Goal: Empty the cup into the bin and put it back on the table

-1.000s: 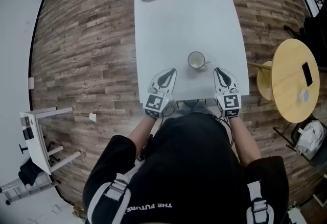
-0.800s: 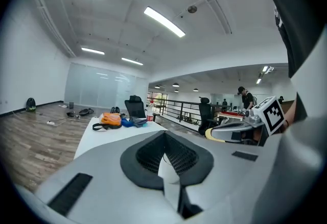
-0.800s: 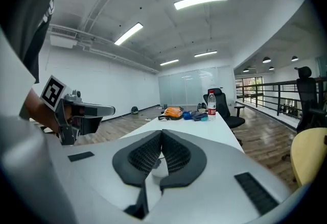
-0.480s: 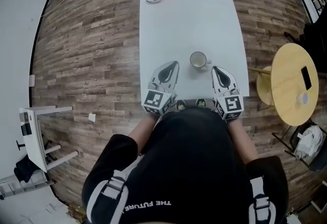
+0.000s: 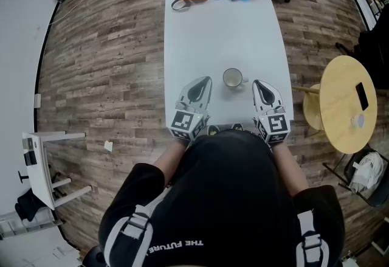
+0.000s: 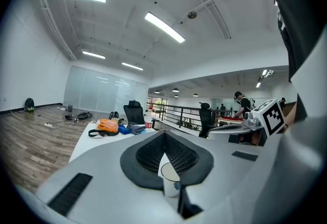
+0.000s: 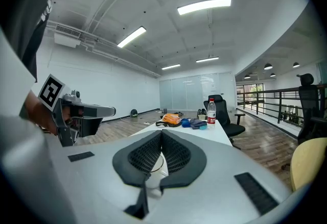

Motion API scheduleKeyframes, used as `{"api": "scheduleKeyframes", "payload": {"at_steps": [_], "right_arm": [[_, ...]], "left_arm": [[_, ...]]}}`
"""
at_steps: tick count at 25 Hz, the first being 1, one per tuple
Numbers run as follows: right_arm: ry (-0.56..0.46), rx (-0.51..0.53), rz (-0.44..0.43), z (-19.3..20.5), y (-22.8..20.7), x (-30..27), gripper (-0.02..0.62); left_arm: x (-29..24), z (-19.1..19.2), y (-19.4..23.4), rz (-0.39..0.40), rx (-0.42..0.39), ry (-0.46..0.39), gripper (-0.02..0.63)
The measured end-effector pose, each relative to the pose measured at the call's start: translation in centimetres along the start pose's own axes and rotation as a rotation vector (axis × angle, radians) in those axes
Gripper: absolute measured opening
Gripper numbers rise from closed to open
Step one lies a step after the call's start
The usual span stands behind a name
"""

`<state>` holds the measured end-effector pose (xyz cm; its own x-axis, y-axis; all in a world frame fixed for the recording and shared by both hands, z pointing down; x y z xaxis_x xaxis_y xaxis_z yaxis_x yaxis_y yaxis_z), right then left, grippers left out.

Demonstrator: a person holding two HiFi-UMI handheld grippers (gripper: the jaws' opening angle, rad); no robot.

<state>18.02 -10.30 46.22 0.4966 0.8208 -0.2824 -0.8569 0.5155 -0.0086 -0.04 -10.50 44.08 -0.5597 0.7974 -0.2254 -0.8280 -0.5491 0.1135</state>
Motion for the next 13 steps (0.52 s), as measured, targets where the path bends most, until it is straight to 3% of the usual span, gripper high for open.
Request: {"api": "scheduleKeyframes", "payload": {"at_steps": [13], "right_arm": [[0.004, 0.007, 0.010, -0.56, -0.44, -0.79, 0.015]], "left_arm": [[-0.51, 0.67, 0.56, 0.009, 0.005, 0.027, 0.021]]}}
Point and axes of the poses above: the fingertips, and each gripper's own axes: x backward along the fingers, y to its left, z out of its underside, the point moved 3 cm from there along x, backward along the fingers, and after that the axes turned 6 degrees about y, right-handed, at the moved point
